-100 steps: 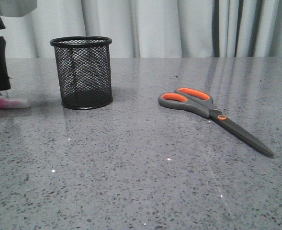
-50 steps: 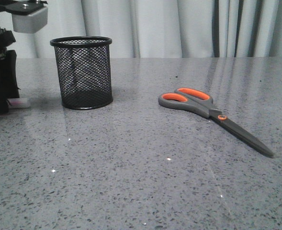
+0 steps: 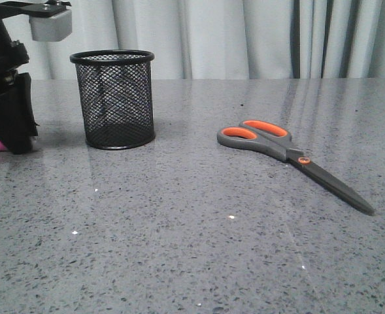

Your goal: Put pen and scissors into bin

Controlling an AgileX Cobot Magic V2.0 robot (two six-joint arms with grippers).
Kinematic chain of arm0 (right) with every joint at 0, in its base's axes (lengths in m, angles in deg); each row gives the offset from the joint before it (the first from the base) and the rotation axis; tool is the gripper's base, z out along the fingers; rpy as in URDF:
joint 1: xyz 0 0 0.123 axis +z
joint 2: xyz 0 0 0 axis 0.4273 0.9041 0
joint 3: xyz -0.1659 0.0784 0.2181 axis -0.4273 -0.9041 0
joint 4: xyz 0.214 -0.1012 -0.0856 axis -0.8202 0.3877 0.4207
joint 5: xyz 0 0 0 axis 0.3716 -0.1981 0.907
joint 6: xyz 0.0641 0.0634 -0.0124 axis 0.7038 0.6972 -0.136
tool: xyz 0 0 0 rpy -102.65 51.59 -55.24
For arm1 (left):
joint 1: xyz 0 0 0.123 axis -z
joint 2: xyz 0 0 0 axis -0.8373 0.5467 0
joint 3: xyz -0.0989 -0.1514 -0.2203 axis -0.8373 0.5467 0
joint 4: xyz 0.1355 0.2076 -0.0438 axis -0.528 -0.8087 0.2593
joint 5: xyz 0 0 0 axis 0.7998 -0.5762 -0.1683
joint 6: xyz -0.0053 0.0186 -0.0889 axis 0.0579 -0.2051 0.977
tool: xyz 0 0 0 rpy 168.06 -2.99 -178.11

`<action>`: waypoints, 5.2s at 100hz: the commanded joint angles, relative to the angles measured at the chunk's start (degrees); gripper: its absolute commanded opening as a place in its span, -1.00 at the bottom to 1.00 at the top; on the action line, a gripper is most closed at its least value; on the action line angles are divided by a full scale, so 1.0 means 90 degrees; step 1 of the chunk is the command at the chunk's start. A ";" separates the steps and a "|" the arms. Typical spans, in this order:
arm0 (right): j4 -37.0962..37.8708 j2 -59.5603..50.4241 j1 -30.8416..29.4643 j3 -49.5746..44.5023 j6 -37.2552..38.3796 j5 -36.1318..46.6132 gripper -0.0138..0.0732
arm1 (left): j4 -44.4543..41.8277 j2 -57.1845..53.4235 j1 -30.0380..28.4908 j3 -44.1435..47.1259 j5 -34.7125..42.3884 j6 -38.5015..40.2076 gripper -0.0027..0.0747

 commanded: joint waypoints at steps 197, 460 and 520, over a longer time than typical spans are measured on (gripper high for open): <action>-0.0865 0.0108 0.0012 0.0183 -0.0050 0.0692 0.19 | 1.0261 -0.1835 0.0048 0.1231 0.1828 -0.3430 -0.99; 0.2060 0.6131 0.1668 0.5767 -0.0014 -0.3428 0.20 | 0.8472 -1.0204 -0.1539 0.5748 0.3360 0.0867 -0.99; 0.1169 0.8522 0.1162 0.6814 -0.0004 -0.4844 0.20 | 0.8551 -1.0252 -0.1539 0.5748 0.3047 0.0867 -0.99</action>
